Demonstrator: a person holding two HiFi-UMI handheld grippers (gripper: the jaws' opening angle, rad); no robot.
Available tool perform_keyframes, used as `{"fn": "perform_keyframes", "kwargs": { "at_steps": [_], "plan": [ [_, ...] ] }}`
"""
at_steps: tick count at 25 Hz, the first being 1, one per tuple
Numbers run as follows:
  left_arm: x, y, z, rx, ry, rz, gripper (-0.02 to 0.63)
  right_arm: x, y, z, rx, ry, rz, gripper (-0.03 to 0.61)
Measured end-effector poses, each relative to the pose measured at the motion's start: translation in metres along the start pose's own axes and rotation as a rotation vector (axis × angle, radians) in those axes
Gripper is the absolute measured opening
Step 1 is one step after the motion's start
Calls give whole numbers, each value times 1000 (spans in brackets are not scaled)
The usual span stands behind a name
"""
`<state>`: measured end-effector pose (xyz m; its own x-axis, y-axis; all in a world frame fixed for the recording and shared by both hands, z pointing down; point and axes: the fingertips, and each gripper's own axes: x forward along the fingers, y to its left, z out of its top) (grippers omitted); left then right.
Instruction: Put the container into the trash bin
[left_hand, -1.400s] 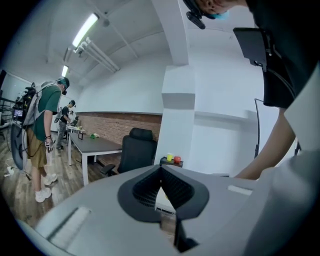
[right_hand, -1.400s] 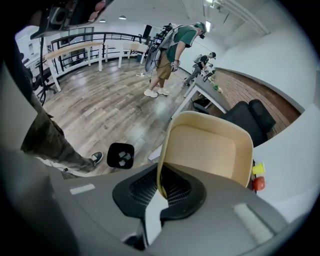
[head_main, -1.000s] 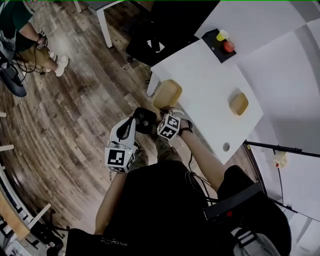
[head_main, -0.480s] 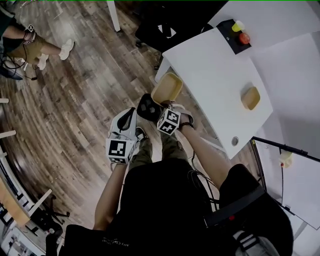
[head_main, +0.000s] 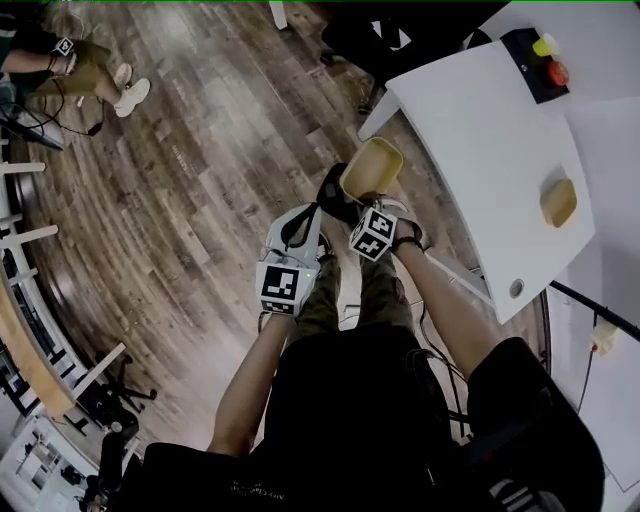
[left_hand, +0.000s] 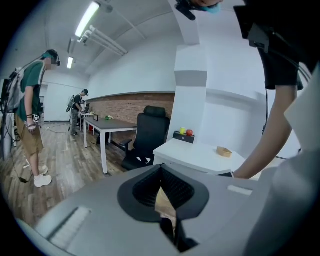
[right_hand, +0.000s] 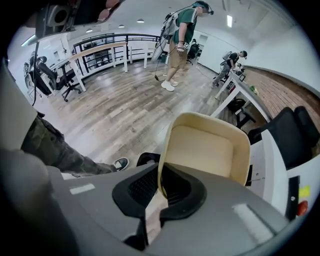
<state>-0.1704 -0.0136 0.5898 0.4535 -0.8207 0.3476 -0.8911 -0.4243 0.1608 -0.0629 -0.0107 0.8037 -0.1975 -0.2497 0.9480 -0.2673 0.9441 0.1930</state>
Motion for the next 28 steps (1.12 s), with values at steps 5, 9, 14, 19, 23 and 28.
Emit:
{"fn": "perform_keyframes", "kwargs": {
  "at_steps": [5,9,14,19,23,28],
  "plan": [
    [10,21,-30,-4,40,-7,-2,34,18,6,5,16,41,29],
    [26,16,-52,-36,64,-5,-2,50,27,-4,-11,23,61,31],
    [42,-3,-71,-12,92,-41,-2,62,40,-18,-12,24,69,32],
    [41,4,-84,-32,116,-45,-3,75,51,-16,-44,40,81,34],
    [37,3,-90,-36,122,-46,-3,83,51,-16,-68,43,68,35],
    [34,7,-92,-20,125,-46,-2,97,52,-11,-40,41,64,35]
  ]
}}
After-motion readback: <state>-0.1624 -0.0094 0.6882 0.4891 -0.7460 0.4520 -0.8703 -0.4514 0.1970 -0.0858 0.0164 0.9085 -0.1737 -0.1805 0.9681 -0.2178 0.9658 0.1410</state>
